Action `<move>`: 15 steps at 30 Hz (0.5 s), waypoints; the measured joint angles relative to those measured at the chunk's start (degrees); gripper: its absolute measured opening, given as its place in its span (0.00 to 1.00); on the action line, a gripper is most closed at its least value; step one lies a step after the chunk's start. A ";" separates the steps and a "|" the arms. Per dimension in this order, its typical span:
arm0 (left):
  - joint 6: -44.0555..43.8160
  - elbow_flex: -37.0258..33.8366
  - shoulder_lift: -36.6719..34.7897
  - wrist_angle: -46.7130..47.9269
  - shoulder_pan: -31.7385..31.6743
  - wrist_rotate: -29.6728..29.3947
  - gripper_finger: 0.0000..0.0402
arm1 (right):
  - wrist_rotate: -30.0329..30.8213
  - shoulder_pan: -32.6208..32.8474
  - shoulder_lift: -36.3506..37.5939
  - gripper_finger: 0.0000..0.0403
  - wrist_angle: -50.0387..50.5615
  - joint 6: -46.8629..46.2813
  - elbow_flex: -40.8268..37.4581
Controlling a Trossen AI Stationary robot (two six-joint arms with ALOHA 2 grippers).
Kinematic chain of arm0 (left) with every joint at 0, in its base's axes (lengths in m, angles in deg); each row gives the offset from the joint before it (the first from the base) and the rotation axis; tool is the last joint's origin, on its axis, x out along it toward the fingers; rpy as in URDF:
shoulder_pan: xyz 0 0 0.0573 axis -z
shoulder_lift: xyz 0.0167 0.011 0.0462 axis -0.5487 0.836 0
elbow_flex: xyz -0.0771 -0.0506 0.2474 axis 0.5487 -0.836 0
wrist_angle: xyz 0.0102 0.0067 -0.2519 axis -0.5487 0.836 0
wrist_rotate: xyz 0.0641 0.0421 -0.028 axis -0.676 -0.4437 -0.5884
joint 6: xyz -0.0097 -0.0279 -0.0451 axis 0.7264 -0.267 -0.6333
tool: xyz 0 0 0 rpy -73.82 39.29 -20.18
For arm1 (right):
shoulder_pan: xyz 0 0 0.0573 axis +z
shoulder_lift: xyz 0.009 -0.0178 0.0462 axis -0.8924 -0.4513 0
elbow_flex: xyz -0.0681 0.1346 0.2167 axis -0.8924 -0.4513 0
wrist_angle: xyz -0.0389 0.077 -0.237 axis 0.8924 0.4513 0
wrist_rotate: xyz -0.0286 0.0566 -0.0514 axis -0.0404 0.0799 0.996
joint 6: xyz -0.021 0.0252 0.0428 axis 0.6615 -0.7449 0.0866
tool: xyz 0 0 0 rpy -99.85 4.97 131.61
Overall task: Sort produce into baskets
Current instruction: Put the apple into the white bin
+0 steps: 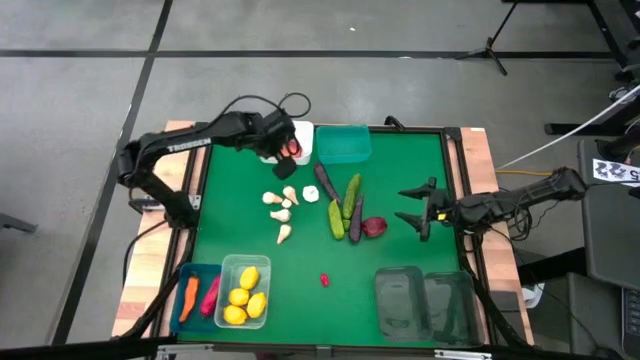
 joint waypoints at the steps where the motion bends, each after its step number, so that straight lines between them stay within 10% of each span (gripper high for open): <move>1: -0.22 0.00 -0.22 0.23 1.05 2.28 0.94 | -0.39 0.00 -1.65 0.80 0.19 -0.40 0.54; 15: -2.60 -4.95 -0.22 -16.61 18.86 7.22 0.94 | -3.91 0.00 -27.33 0.80 1.87 -1.04 8.60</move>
